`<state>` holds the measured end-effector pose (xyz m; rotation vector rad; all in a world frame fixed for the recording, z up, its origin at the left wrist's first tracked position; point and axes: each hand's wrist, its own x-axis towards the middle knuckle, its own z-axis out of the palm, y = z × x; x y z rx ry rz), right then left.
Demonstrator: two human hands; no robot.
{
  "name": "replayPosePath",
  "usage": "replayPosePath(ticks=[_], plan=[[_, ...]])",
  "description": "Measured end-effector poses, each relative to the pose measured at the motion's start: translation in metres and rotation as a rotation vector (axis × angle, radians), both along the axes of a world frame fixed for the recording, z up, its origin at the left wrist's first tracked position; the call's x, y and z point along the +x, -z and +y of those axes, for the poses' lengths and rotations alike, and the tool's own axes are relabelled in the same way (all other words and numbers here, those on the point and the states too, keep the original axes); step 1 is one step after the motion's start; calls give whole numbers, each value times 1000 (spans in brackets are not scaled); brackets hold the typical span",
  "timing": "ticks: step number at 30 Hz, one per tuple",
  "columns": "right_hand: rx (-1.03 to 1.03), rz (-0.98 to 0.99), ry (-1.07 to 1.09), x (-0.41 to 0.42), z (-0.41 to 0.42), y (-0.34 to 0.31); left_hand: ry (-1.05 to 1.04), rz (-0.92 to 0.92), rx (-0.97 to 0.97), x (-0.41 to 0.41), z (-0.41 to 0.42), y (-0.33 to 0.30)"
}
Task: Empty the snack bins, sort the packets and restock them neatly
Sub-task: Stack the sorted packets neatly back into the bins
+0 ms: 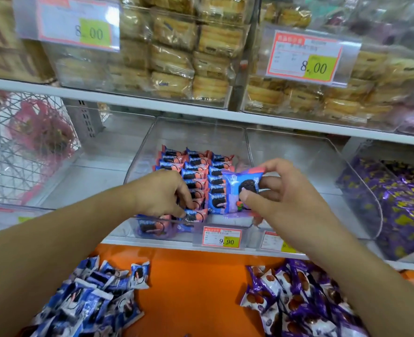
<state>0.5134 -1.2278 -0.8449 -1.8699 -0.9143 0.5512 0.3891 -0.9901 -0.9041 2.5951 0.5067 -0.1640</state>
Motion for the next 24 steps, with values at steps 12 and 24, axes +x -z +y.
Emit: replayPosePath(ticks=[12, 24], plan=[[-500, -445, -274, 4, 85, 24, -223, -161, -214, 5, 13, -5], [-483, -456, -298, -3, 98, 53, -181, -175, -146, -12, -2, -21]])
